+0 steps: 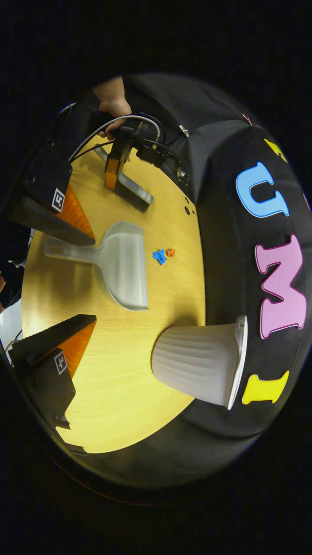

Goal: Pick up the small broom and dustpan from the desktop, sweep the trash into the dustpan with the broom, and then empty the trash into the garbage bin.

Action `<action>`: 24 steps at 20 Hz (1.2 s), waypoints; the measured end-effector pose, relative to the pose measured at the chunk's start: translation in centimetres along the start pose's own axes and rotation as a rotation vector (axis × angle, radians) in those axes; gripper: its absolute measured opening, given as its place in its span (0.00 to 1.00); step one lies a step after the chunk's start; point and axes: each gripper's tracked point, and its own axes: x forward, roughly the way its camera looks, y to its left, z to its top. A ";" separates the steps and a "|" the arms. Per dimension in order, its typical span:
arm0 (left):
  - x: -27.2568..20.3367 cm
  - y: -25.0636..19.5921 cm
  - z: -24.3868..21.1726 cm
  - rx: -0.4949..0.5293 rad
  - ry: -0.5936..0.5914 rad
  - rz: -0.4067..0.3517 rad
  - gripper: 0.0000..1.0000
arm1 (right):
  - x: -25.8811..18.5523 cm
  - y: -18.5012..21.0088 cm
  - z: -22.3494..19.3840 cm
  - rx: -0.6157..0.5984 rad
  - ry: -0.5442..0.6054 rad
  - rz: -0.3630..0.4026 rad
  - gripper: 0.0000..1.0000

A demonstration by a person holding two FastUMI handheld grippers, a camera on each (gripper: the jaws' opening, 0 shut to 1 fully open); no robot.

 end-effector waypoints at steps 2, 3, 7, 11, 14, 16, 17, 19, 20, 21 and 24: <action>0.0 -0.1 0.1 -0.014 -0.026 -0.002 0.29 | 1.0 0.9 -0.7 0.023 0.041 0.018 0.99; 0.0 0.0 0.2 -0.025 -0.044 -0.002 0.29 | 1.6 1.4 -1.3 0.032 0.067 0.028 0.99; -1.6 0.4 0.1 -0.037 -0.101 0.009 0.27 | 3.6 2.4 -2.9 0.019 0.130 0.036 0.99; -5.0 0.7 -0.1 -0.070 -0.162 0.025 0.25 | 5.6 1.6 -3.9 0.018 0.163 -0.001 0.99; -7.2 0.8 -0.9 -0.106 -0.181 0.032 0.27 | 7.5 0.9 -5.1 0.043 0.223 -0.034 0.99; -8.2 0.8 -1.2 -0.133 -0.197 0.042 0.28 | 8.4 1.0 -5.6 0.057 0.251 -0.049 0.99; -8.6 0.4 -1.5 -0.151 -0.200 0.038 0.27 | 8.9 1.3 -5.9 0.054 0.268 -0.053 0.99; -8.9 0.0 -1.7 -0.174 -0.204 0.033 0.27 | 9.8 1.4 -6.6 0.025 0.303 -0.074 0.99; -9.0 0.0 -1.7 -0.177 -0.207 0.036 0.28 | 9.9 1.3 -6.4 0.010 0.303 -0.095 0.99; -9.0 -0.2 -1.7 -0.182 -0.214 0.036 0.27 | 10.6 1.6 -6.1 0.003 0.289 -0.094 0.99; -9.1 -0.8 -1.5 -0.221 -0.218 0.019 0.27 | 11.2 1.4 -5.8 0.015 0.291 -0.128 0.96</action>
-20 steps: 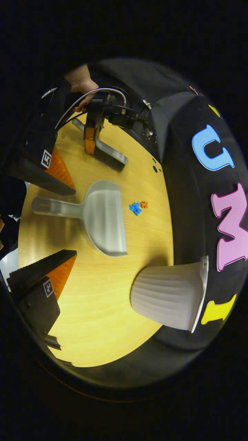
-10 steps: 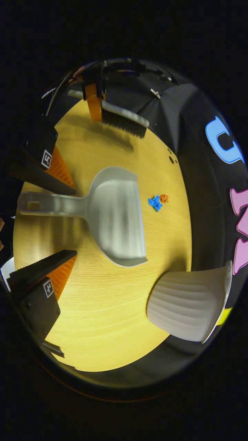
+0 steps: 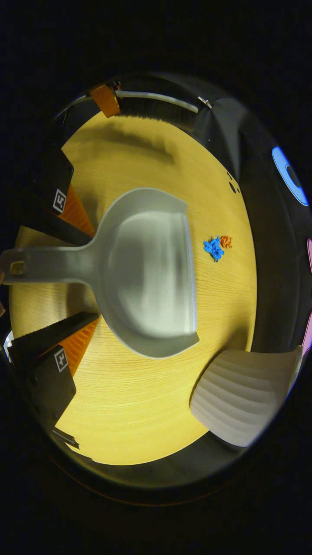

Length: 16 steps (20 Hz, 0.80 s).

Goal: Pick up the small broom and dustpan from the desktop, sweep the trash into the dustpan with the broom, and then empty the trash into the garbage bin.

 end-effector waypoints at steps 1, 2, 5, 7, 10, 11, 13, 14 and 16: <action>0.1 0.1 0.0 0.006 0.001 0.006 0.27 | 0.1 0.1 0.3 0.010 -0.005 -0.005 0.93; 0.2 0.1 0.0 0.017 0.004 0.011 0.27 | 0.1 0.1 0.4 0.012 -0.004 -0.008 0.89; 0.7 -0.6 0.5 0.031 0.010 0.001 0.27 | 0.3 -0.7 0.6 0.014 -0.008 -0.005 0.45; 1.7 -0.9 1.0 0.039 0.019 -0.003 0.27 | 0.2 -0.5 0.6 -0.010 -0.013 0.038 0.42; 3.1 -1.4 2.4 0.038 0.029 -0.008 0.27 | -0.2 -1.2 0.3 -0.066 -0.005 0.066 0.40; 3.8 -1.5 2.9 0.043 0.032 -0.013 0.27 | -0.2 -1.5 0.1 -0.090 -0.006 0.062 0.40; 5.1 -1.4 4.3 0.077 0.041 -0.003 0.27 | -0.8 -2.0 0.3 -0.117 -0.013 0.064 0.40; 5.6 -1.1 5.1 0.087 0.044 0.017 0.28 | -1.1 -2.1 0.5 -0.123 -0.018 0.069 0.40; 7.3 -1.1 6.5 0.091 0.052 0.021 0.28 | -1.5 -2.5 0.5 -0.142 -0.012 0.079 0.39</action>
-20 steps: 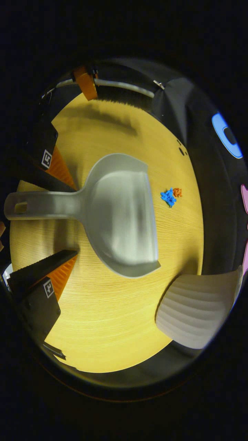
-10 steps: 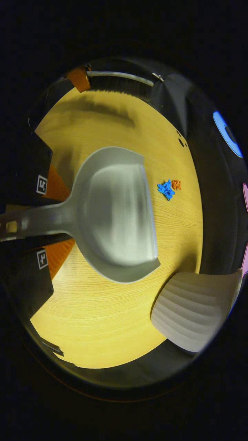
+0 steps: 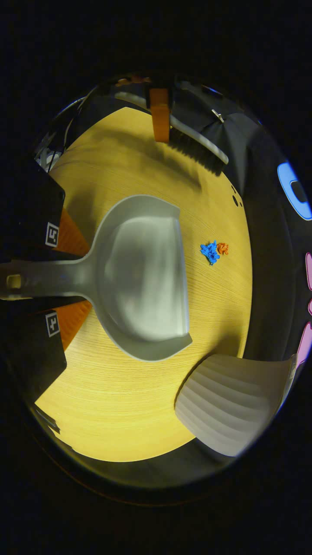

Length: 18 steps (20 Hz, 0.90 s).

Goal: Pick up the small broom and dustpan from the desktop, sweep the trash into the dustpan with the broom, and then empty the trash into the garbage bin.

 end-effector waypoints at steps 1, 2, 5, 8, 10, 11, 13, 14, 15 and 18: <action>0.8 -0.2 0.6 0.009 0.010 -0.009 0.28 | -0.4 -0.3 0.1 -0.001 -0.005 0.014 0.39; 1.7 -0.1 1.3 0.024 0.022 -0.012 0.27 | -0.7 -0.5 0.1 -0.007 -0.008 0.030 0.40; 4.4 -0.3 3.7 0.097 0.058 -0.042 0.27 | -1.3 -2.3 -1.2 -0.074 0.000 0.031 0.39; 7.2 0.0 6.6 0.135 0.040 -0.017 0.28 | -1.7 -3.0 -2.0 -0.123 -0.001 0.051 0.40; 9.2 -0.1 7.9 0.177 0.054 -0.005 0.26 | -2.0 -3.3 -1.7 -0.117 -0.018 0.039 0.43; 10.1 -0.4 8.5 0.201 0.064 -0.009 0.26 | -2.0 -3.3 -1.7 -0.116 -0.028 0.036 0.39; 11.6 -0.5 10.0 0.300 0.083 0.005 0.26 | -2.0 -3.5 -1.7 -0.117 -0.027 0.043 0.39; 12.2 -0.2 11.1 0.372 0.077 0.022 0.27 | -2.1 -3.7 -1.9 -0.118 -0.021 0.042 0.39; 12.6 -0.5 11.9 0.435 0.075 0.026 0.27 | -2.2 -3.9 -2.1 -0.122 -0.014 0.045 0.39; 13.6 -2.1 13.0 0.575 0.089 -0.018 0.27 | -2.2 -4.4 -2.1 -0.129 -0.007 0.053 0.40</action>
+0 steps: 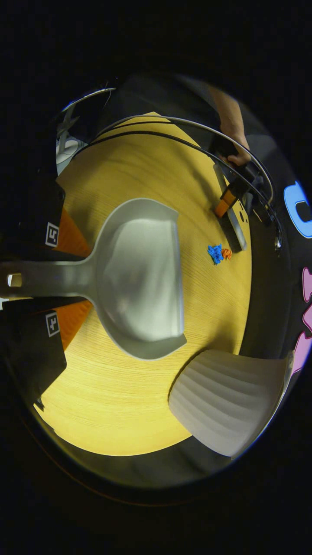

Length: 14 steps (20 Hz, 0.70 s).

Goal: Pick up the small broom and dustpan from the desktop, sweep the trash into the dustpan with the broom, and then empty the trash into the garbage bin.

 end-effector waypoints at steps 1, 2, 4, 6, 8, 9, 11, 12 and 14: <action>0.2 -0.4 0.6 0.039 -0.011 -0.018 0.27 | 0.0 0.0 0.0 -0.001 0.001 0.003 0.40; 0.4 -1.0 1.2 0.071 -0.024 -0.039 0.27 | 0.1 -0.1 0.0 -0.004 0.002 0.006 0.43; 0.1 -2.4 1.5 0.133 -0.014 -0.088 0.25 | -0.2 -0.1 -0.1 -0.019 0.005 0.011 0.43; -0.4 -3.9 1.5 0.187 -0.006 -0.135 0.27 | 0.0 -0.3 -0.2 -0.033 0.010 0.012 0.37; -1.1 -5.7 0.9 0.218 0.018 -0.189 0.27 | 0.1 -0.4 -0.4 -0.043 0.024 0.007 0.39; -1.7 -6.6 0.4 0.221 0.034 -0.204 0.27 | 0.1 -0.3 -0.6 -0.050 0.031 0.005 0.43; -2.7 -8.3 -0.6 0.213 0.059 -0.242 0.27 | 0.2 -0.4 -0.6 -0.070 0.027 0.006 0.39; -3.2 -9.6 -1.0 0.209 0.067 -0.270 0.27 | 0.2 -0.4 -0.7 -0.075 0.028 0.008 0.40; -4.3 -12.4 -2.2 0.214 0.092 -0.334 0.27 | 0.6 -0.3 -1.2 -0.076 0.035 0.019 0.40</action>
